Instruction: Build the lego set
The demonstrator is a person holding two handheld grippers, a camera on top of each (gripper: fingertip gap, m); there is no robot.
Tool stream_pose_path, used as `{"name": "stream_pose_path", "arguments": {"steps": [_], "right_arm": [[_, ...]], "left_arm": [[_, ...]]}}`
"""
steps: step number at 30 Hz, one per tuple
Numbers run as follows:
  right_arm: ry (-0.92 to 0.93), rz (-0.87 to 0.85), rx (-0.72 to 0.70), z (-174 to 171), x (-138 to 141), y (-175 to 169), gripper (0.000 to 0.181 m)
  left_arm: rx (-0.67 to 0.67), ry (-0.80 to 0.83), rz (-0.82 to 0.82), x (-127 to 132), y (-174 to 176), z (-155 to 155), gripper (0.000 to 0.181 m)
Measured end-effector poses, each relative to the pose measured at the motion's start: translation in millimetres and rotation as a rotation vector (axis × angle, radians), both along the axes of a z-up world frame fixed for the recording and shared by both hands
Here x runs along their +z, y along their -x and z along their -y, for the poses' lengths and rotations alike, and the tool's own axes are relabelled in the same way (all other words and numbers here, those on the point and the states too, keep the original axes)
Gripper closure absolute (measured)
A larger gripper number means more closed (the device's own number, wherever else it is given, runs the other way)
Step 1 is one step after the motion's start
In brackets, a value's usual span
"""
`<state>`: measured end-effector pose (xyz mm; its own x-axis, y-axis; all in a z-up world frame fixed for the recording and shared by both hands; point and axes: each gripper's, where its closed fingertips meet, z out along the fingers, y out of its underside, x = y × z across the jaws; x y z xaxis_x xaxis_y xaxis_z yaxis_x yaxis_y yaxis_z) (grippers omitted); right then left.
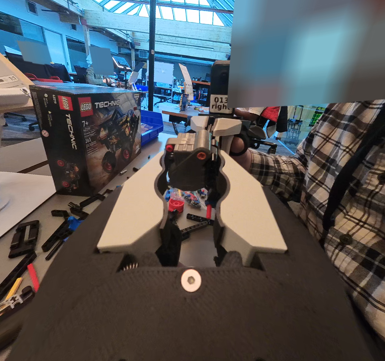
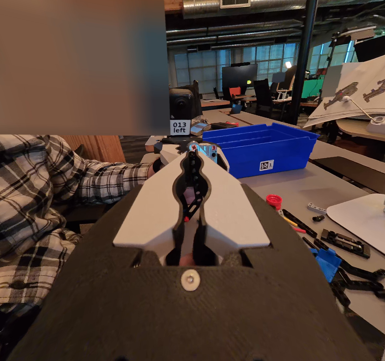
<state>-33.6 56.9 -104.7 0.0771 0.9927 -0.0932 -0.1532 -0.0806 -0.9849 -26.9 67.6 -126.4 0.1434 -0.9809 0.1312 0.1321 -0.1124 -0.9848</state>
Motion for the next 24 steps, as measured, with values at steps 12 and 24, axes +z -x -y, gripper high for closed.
{"name": "stream_pose_path", "arguments": {"steps": [12, 24], "right_arm": [[-0.058, -0.007, 0.048, 10.9, 3.0, -2.0, 0.180], [-0.180, 0.076, -0.024, 11.8, 0.1, 1.7, 0.174]], "left_arm": [[-0.079, 0.076, 0.082, 7.7, 3.3, 6.6, 0.139], [-0.090, 0.076, 0.037, 5.4, 6.1, 7.5, 0.139]]}}
